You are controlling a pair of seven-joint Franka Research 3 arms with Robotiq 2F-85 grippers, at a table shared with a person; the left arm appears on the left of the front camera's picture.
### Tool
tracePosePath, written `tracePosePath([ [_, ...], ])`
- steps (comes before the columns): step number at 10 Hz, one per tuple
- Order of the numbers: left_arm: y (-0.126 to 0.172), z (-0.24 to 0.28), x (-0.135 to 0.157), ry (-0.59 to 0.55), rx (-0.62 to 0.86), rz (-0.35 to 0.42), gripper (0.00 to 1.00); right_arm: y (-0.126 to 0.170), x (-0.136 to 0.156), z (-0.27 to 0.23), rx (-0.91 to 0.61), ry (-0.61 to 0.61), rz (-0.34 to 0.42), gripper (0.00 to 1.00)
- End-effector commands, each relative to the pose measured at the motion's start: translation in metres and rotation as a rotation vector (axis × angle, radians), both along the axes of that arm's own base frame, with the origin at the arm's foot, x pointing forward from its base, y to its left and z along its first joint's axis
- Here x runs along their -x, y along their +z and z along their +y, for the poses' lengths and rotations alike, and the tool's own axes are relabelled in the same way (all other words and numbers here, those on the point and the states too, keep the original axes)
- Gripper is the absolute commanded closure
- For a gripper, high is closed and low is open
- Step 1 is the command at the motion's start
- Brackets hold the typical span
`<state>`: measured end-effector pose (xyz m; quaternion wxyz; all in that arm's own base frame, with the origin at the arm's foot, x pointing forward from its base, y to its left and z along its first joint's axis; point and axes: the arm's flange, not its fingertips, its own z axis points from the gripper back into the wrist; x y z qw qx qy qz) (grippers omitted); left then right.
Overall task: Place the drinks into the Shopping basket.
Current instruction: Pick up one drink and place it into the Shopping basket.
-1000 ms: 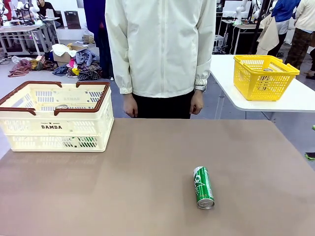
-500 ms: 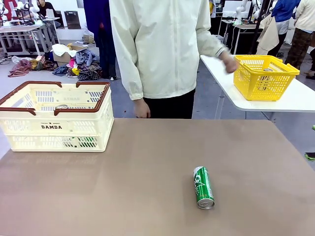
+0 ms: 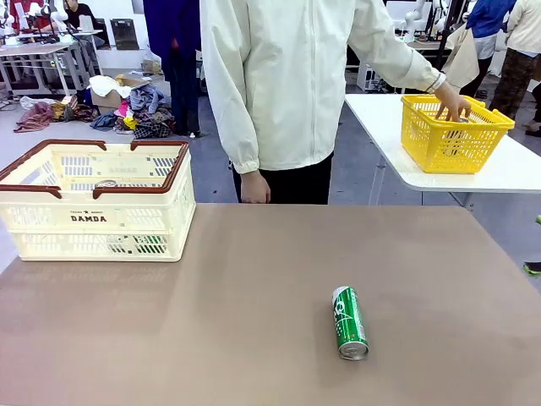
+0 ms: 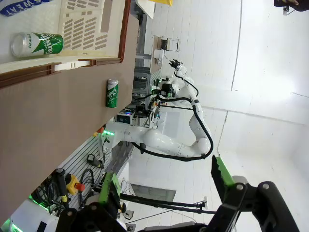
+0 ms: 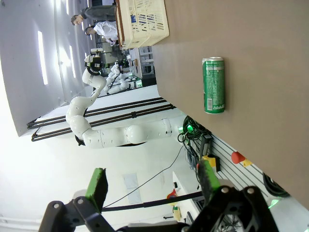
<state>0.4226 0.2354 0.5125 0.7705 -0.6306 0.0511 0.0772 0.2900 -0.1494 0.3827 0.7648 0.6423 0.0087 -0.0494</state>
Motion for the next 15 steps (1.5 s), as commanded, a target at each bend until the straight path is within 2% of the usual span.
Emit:
tracePosePath([
  [1,0.0,0.0,0.0,0.0,0.0,0.0,0.0,0.005,0.001,-0.002,0.001,0.005,0.017,0.0],
  [2,0.036,-0.031,0.004,0.03,-0.087,0.022,0.0,0.005,0.001,-0.002,0.001,0.005,0.017,0.0],
  [3,0.077,-0.08,0.009,-0.027,-0.221,0.038,0.0,0.005,0.001,-0.002,0.001,0.005,0.017,0.0],
  [4,0.11,-0.139,0.015,-0.067,-0.385,0.019,0.0,0.005,0.001,-0.002,0.001,0.005,0.017,0.0],
  [5,0.138,-0.204,0.016,-0.073,-0.441,0.045,0.0,0.005,0.001,-0.002,0.001,0.005,0.017,0.0],
  [6,0.147,-0.264,0.021,0.008,-0.492,0.131,0.0,0.005,0.001,-0.002,0.001,0.005,0.017,0.0],
  [7,0.139,-0.313,0.038,-0.032,-0.599,0.131,0.0,0.005,0.001,-0.002,0.001,0.005,0.017,0.0],
  [9,0.104,-0.388,0.081,-0.186,-0.791,-0.025,0.0,0.005,0.001,-0.002,0.001,0.005,0.017,0.0],
  [11,0.06,-0.426,0.096,-0.123,-0.829,-0.173,0.0,0.005,0.001,-0.002,0.001,0.005,0.017,0.0],
  [12,0.06,-0.422,0.088,-0.115,-0.864,-0.171,0.0,0.005,0.001,-0.002,0.001,0.005,0.017,0.0],
  [13,0.081,-0.437,0.096,-0.185,-0.841,-0.071,0.0,0.005,0.001,-0.002,0.001,0.005,0.017,0.0],
  [14,0.081,-0.437,0.096,-0.185,-0.841,-0.071,0.0,0.005,0.001,-0.002,0.001,0.005,0.017,0.0],
  [15,0.061,-0.44,0.096,-0.168,-0.861,-0.124,0.0,0.005,0.001,-0.002,0.001,0.005,0.017,0.0],
])
